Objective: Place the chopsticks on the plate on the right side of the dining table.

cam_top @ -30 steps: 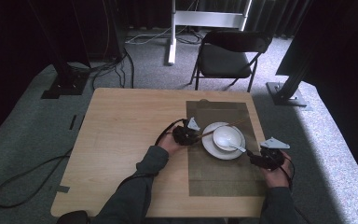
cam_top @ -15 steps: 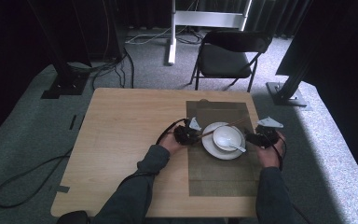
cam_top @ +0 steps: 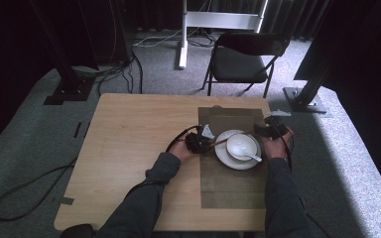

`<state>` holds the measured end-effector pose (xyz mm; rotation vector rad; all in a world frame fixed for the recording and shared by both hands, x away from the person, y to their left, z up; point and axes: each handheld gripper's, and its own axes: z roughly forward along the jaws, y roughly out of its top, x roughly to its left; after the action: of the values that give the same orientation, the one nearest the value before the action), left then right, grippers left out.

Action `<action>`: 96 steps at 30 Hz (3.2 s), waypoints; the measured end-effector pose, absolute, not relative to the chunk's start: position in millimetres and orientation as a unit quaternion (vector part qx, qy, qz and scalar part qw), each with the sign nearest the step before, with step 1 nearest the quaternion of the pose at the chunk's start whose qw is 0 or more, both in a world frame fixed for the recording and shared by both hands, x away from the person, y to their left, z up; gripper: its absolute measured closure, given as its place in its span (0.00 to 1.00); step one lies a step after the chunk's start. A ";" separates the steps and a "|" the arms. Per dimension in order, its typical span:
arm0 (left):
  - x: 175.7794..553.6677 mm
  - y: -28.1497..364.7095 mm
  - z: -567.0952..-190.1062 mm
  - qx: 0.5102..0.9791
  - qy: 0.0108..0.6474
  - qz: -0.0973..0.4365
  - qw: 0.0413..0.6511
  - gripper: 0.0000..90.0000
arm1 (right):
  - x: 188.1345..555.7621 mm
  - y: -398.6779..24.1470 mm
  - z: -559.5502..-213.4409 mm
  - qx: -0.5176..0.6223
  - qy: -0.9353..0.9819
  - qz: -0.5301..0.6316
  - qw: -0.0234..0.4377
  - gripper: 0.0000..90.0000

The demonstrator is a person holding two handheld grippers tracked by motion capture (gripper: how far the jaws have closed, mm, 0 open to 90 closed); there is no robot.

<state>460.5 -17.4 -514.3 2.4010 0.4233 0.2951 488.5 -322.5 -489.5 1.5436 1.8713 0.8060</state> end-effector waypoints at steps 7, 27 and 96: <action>460.9 -17.2 -514.0 0.923 0.158 0.117 0.331 0.90 | 507.3 -315.7 -493.8 0.582 0.714 0.276 0.274 0.33; 466.7 -16.9 -511.2 0.922 0.189 0.139 0.308 0.87 | 516.5 -301.5 -500.1 0.549 0.764 0.201 0.272 0.37; 429.0 41.7 -491.6 0.888 0.264 0.165 0.339 0.67 | 374.9 -332.2 -443.9 0.533 0.686 0.372 0.327 0.38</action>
<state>429.0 41.7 -491.6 2.3123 0.6881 0.4297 374.9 -332.2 -443.9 1.3970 1.7966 0.9751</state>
